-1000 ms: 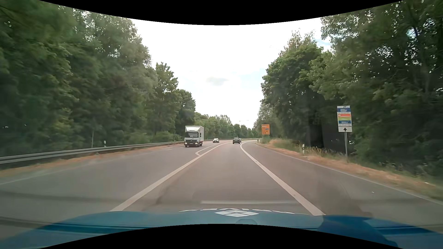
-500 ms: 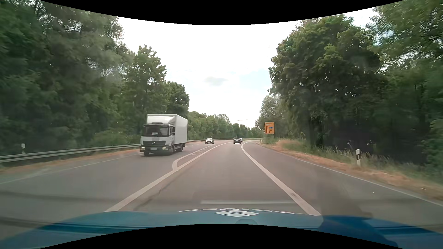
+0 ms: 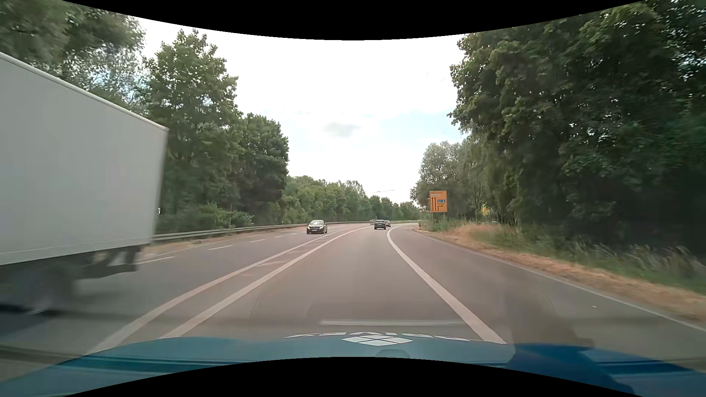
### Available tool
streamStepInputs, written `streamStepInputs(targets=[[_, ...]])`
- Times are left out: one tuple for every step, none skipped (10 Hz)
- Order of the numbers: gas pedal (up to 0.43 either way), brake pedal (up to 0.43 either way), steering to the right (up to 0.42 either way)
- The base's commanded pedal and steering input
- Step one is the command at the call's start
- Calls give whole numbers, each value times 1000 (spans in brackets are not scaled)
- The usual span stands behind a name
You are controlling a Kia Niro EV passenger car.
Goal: Follow the waypoints while adhering to traffic rules and regulations
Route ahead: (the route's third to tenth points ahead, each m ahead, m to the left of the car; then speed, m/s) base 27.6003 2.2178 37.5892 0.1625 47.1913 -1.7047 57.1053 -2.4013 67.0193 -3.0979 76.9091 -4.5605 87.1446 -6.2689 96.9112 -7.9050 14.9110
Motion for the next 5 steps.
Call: streamStepInputs(targets=[[189,0,2],[189,0,2],[189,0,3],[189,0,3],[189,0,4]])
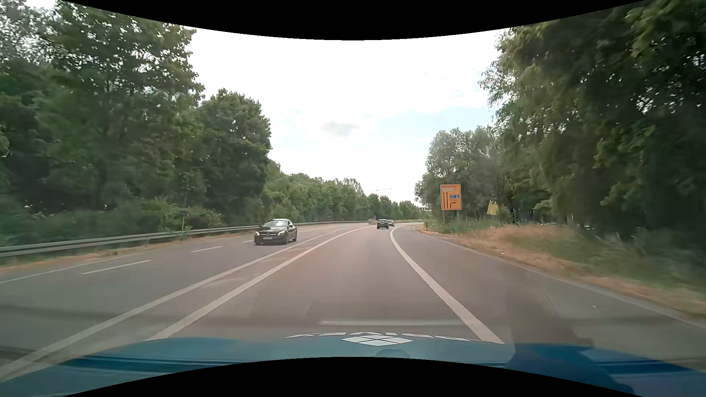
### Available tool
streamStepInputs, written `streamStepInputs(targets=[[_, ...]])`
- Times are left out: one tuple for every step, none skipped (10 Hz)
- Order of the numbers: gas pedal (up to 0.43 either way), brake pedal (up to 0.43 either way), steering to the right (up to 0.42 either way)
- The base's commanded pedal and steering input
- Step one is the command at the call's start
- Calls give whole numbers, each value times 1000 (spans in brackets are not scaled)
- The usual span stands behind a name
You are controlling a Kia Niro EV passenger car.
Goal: Follow the waypoints while adhering to traffic rules and regulations
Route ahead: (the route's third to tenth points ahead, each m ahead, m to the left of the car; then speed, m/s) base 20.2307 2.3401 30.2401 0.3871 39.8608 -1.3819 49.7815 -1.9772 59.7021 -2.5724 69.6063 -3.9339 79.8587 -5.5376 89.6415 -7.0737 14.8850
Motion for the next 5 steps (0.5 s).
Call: streamStepInputs(targets=[[189,0,5],[189,0,7],[189,0,7],[189,0,7],[189,0,8]])
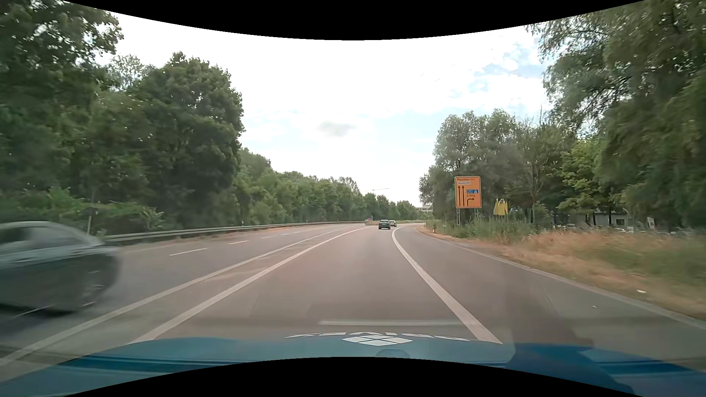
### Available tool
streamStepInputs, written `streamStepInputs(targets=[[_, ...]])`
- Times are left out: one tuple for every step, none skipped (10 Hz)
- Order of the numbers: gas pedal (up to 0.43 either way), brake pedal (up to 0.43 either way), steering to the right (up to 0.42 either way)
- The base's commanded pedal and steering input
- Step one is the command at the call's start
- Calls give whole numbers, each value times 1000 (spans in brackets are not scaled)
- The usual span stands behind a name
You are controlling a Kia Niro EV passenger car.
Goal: Follow the waypoints while adhering to traffic rules and regulations
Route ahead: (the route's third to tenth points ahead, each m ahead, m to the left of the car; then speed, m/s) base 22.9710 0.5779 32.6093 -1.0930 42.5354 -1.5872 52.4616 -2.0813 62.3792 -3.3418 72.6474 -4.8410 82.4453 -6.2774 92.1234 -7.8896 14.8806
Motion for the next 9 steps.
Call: streamStepInputs(targets=[[189,0,8],[189,0,8],[189,0,9],[189,0,9],[189,0,9],[189,0,9],[189,0,9],[189,0,10],[189,0,10]])
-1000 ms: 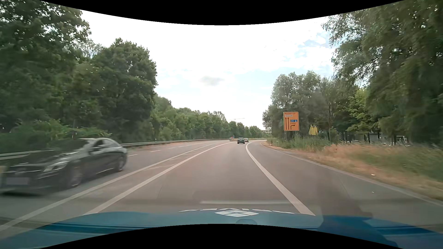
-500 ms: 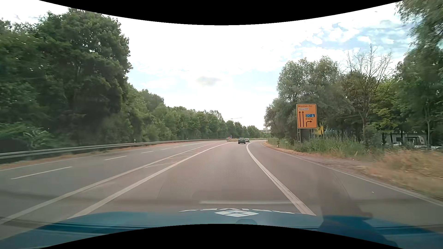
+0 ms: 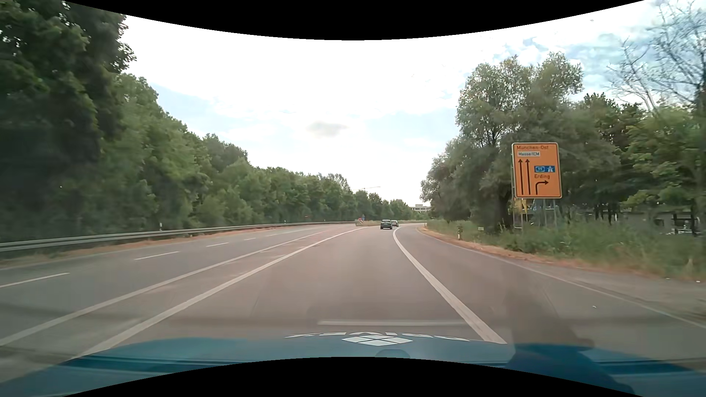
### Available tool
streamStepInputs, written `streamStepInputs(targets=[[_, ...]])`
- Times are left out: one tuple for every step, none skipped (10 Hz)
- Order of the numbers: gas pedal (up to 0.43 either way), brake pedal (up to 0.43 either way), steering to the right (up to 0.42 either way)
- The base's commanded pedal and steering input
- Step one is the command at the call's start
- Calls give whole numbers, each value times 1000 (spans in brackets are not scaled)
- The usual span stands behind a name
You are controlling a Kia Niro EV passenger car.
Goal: Follow the waypoints while adhering to traffic rules and regulations
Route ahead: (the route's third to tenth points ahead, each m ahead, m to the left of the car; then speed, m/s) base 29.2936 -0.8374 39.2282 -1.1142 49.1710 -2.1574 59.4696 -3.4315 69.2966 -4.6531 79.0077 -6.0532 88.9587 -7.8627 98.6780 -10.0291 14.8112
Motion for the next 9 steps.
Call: streamStepInputs(targets=[[189,0,10],[189,0,10],[189,0,10],[189,0,10],[189,0,10],[189,0,10],[189,0,10],[189,0,8],[189,0,8]])
